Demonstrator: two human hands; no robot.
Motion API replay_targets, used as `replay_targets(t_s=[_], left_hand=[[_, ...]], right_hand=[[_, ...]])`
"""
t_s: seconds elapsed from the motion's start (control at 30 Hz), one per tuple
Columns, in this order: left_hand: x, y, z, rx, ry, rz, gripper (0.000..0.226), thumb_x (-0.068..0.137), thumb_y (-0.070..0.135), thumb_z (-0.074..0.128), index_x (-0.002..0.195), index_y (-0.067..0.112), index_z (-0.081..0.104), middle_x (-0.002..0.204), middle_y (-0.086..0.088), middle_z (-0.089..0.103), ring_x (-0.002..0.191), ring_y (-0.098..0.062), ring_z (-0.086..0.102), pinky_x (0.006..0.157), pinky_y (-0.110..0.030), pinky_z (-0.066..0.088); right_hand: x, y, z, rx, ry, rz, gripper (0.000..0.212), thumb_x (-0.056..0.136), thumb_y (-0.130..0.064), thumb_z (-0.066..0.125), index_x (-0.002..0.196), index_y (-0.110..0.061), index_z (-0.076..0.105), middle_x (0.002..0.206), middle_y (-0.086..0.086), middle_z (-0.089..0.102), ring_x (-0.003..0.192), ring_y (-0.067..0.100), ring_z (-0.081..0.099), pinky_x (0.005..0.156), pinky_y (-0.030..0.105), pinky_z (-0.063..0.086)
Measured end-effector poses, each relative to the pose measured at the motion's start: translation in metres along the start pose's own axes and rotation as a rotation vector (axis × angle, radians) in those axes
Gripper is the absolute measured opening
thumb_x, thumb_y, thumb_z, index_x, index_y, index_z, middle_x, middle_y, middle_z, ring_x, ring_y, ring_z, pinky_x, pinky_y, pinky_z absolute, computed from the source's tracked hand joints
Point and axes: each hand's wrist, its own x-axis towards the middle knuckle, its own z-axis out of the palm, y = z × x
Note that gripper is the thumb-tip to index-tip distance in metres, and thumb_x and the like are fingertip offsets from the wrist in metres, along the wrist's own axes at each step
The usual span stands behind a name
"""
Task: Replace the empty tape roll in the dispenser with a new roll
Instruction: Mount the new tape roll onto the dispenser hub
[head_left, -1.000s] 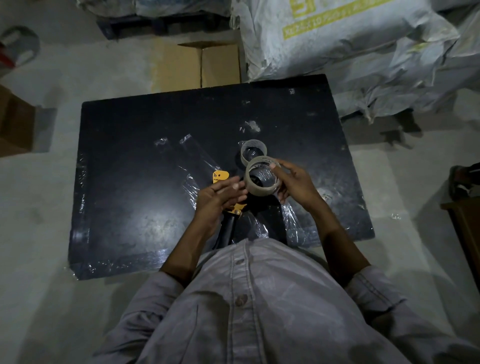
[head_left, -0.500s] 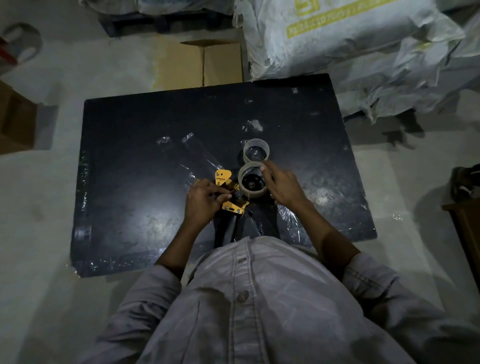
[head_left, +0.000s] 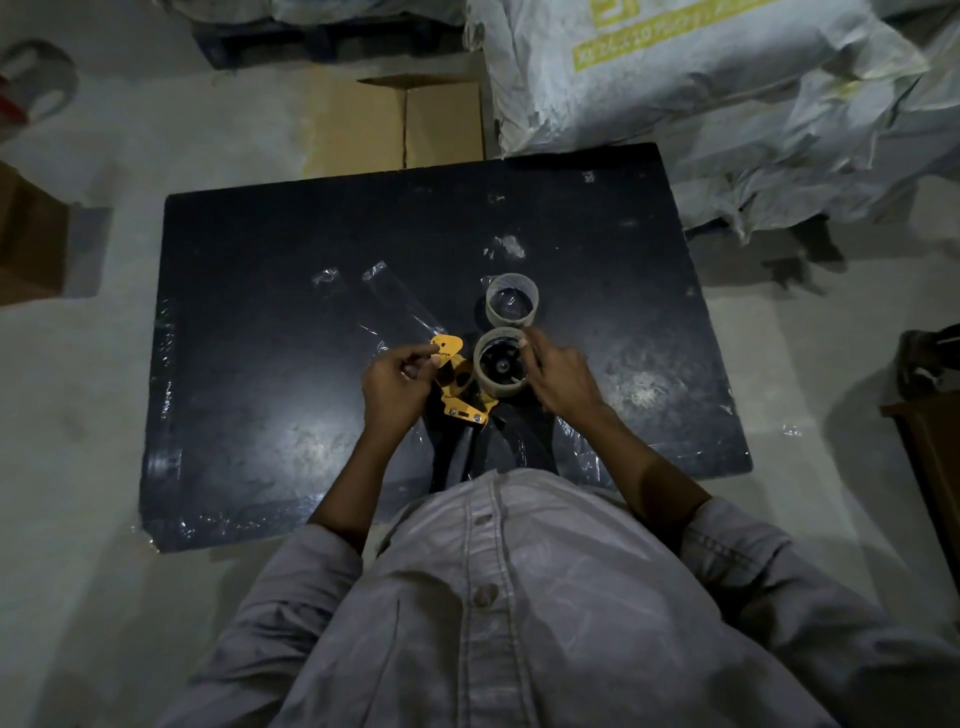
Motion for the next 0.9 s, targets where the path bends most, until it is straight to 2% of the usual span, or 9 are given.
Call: replay_targets(t_s=[0.1,0.17,0.23,0.3,0.4,0.6,0.77,0.9], left_hand=[[0.020,0.013,0.003,0.086,-0.084,0.058,0.021,0.095,0.042,0.083,0.111,0.027,0.088,0.092,0.007,0.083,0.082,-0.005,0.075,0.079,-0.031,0.060],[0.033,0.022,0.010,0.180,-0.164,0.115,0.024,0.094,0.048,0.084,0.109,0.029,0.089,0.091,0.007,0.085,0.079,0.001,0.074,0.078,-0.031,0.060],[0.045,0.029,0.019,0.279,-0.233,0.162,0.032,0.090,0.062,0.081,0.106,0.035,0.089,0.092,0.010,0.085,0.084,0.000,0.076,0.089,-0.039,0.062],[0.058,0.035,0.026,0.428,-0.297,0.183,0.040,0.085,0.073,0.078,0.107,0.041,0.088,0.098,0.011,0.086,0.102,-0.012,0.077,0.104,-0.050,0.053],[0.074,0.047,0.029,0.580,-0.379,0.210,0.033,0.088,0.066,0.081,0.108,0.041,0.087,0.110,0.010,0.085,0.118,-0.021,0.073,0.111,-0.053,0.041],[0.088,0.054,0.031,0.631,-0.435,0.138,0.030,0.083,0.063,0.087,0.099,0.038,0.088,0.107,0.009,0.085,0.122,-0.024,0.071,0.120,-0.058,0.033],[0.085,0.059,0.032,0.653,-0.430,0.144,0.027,0.086,0.060,0.086,0.101,0.038,0.088,0.110,0.009,0.085,0.124,-0.025,0.070,0.119,-0.057,0.029],[0.081,0.064,0.030,0.675,-0.416,0.147,0.029,0.086,0.060,0.086,0.103,0.037,0.088,0.114,0.007,0.084,0.126,-0.025,0.069,0.117,-0.053,0.030]], right_hand=[[0.002,-0.001,-0.001,-0.016,-0.004,0.000,0.041,0.119,-0.045,0.036,0.152,-0.026,0.050,0.096,0.023,0.078,0.083,0.048,0.075,0.074,0.052,0.062],[0.002,-0.002,-0.003,-0.028,-0.010,0.004,0.039,0.120,-0.040,0.039,0.152,-0.022,0.052,0.099,0.025,0.078,0.086,0.049,0.075,0.072,0.046,0.058],[0.003,-0.004,-0.003,-0.047,-0.022,0.014,0.039,0.120,-0.038,0.040,0.153,-0.021,0.051,0.101,0.028,0.078,0.089,0.051,0.075,0.074,0.048,0.058],[0.003,-0.006,-0.003,-0.058,-0.034,0.034,0.039,0.119,-0.038,0.040,0.153,-0.021,0.050,0.102,0.030,0.077,0.091,0.054,0.074,0.080,0.055,0.061],[0.002,-0.009,-0.003,-0.071,-0.031,0.056,0.039,0.119,-0.032,0.042,0.154,-0.017,0.051,0.101,0.032,0.076,0.089,0.055,0.074,0.077,0.055,0.060],[0.001,-0.013,0.000,-0.075,0.000,0.072,0.041,0.119,-0.029,0.043,0.154,-0.011,0.053,0.095,0.030,0.075,0.082,0.052,0.073,0.071,0.050,0.056],[-0.003,-0.016,0.001,-0.075,0.042,0.070,0.036,0.119,-0.026,0.045,0.148,-0.008,0.058,0.092,0.028,0.076,0.078,0.049,0.074,0.065,0.039,0.042],[-0.007,-0.016,0.006,-0.080,0.069,0.069,0.034,0.118,-0.024,0.045,0.145,-0.007,0.058,0.088,0.027,0.075,0.075,0.049,0.074,0.064,0.039,0.039]])
